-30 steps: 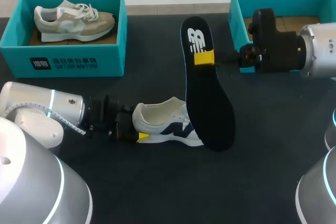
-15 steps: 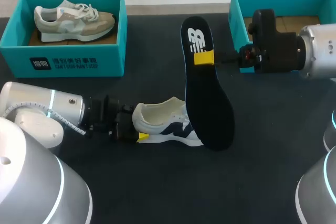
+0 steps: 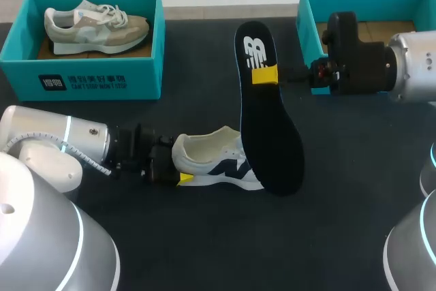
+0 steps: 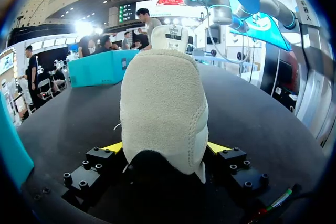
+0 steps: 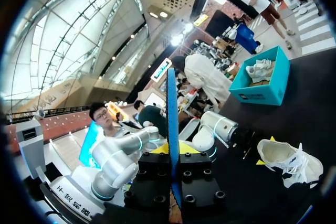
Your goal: Take the shoe out of the shoebox, open the shoe tongue, remove and reinsert the insole, then place the shoe into the shoebox
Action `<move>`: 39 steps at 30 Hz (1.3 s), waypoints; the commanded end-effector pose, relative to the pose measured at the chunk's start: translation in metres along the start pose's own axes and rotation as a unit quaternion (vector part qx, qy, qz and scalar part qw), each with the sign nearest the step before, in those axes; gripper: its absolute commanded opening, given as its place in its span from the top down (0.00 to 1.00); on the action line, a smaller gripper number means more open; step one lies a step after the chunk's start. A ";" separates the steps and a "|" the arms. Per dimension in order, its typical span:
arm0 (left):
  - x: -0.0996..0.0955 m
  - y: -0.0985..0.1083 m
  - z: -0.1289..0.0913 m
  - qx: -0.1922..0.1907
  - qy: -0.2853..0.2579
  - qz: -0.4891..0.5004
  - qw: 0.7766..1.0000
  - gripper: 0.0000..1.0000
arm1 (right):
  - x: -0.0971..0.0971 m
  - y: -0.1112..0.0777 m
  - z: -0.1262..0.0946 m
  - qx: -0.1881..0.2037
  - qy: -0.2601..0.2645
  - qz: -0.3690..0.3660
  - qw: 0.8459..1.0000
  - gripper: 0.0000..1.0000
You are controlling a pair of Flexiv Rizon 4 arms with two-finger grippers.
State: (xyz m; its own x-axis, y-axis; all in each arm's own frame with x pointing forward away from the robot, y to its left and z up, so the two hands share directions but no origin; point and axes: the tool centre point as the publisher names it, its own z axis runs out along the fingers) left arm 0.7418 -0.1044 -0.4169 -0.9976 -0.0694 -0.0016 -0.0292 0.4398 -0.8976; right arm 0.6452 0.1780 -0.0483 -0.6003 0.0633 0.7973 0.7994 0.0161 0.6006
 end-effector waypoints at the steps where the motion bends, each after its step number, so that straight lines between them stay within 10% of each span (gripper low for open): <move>1: 0.003 -0.002 -0.004 -0.002 0.005 -0.002 1.000 0.00 | 0.000 0.000 0.003 0.000 -0.002 0.001 1.000 1.00; 39: 0.000 -0.025 -0.036 -0.089 -0.009 -0.030 0.996 0.00 | 0.000 0.000 0.003 0.000 -0.002 0.001 1.000 1.00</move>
State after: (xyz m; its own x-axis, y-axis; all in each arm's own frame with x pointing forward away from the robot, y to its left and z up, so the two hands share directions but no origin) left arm 0.7419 -0.0850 -0.3864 -0.9931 -0.1104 0.0394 -0.0956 0.5680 -0.8174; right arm 0.6452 0.1781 -0.0483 -0.6004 0.0632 0.7972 0.7993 0.0160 0.6007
